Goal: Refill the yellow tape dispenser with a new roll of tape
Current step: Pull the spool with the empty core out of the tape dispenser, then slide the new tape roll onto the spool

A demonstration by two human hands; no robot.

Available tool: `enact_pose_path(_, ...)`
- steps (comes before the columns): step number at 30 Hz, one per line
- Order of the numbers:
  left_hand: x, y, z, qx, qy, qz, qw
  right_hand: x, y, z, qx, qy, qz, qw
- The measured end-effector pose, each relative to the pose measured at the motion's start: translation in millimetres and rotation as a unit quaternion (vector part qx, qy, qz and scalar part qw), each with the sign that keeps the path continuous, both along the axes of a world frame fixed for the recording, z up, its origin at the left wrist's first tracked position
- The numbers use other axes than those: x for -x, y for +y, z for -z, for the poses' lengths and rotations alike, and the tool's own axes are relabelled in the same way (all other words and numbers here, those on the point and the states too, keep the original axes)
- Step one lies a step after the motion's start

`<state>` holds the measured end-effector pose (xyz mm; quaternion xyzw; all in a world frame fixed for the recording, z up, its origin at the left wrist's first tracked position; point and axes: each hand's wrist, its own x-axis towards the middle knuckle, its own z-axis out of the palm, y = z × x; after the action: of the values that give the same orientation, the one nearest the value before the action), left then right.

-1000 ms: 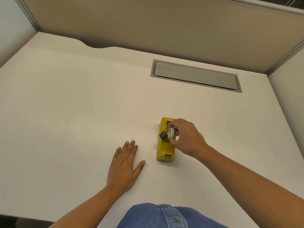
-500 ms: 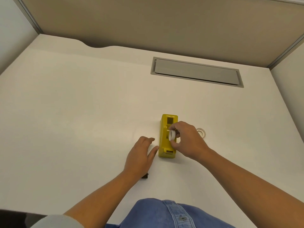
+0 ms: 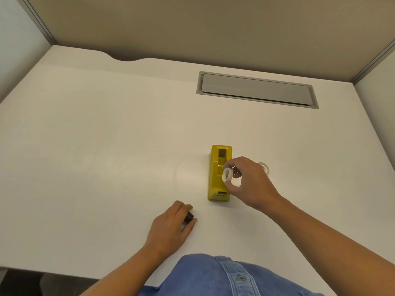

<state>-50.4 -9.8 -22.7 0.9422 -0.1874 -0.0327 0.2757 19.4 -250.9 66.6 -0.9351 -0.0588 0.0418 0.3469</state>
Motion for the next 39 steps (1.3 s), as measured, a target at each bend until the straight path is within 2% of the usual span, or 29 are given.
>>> enact_pose_path(4, -17.7, -13.6, -25.0, 0.112, 0.082, -0.104, 0.985, 3.8, -0.4, -3.1, -0.003, -0.008, -0.001, 1.0)
enact_pose_path(6, -26.5, -24.4, -43.5, 0.184, 0.094, -0.137, 0.969, 6.0, -0.4, -6.3, -0.012, -0.012, 0.001, 1.0)
enact_pose_path(10, -37.0, -45.8, -81.5, 0.3, 0.097, -0.161, 0.935, 11.4, 1.0, -16.9, -0.041, -0.031, 0.001, 0.999)
enact_pose_path(13, -37.5, -57.0, -97.6, 0.379, 0.151, -0.162, 0.898, 20.9, -0.4, -25.8, -0.076, -0.053, 0.012, 0.996)
enact_pose_path(18, -26.5, -69.9, -102.2, 0.454, 0.226, -0.184, 0.842, 44.0, -4.5, -29.0, -0.139, -0.068, 0.048, 0.987)
enact_pose_path(21, -19.7, -75.8, -100.0, 0.47, 0.261, -0.179, 0.824, 56.4, -7.5, -26.4, -0.153, -0.074, 0.068, 0.983)
enact_pose_path(29, -11.7, -92.0, -97.3, 0.397, 0.282, -0.158, 0.859, 76.6, -21.3, -17.2, -0.103, -0.057, 0.109, 0.987)
enact_pose_path(34, -12.6, -97.6, -95.5, 0.279, 0.213, -0.131, 0.927, 79.8, -39.6, -12.6, -0.086, -0.045, 0.135, 0.986)
enact_pose_path(39, -13.8, -108.1, -95.4, 0.241, 0.187, -0.106, 0.946, 80.7, -52.8, 0.5, -0.034, -0.01, 0.151, 0.988)
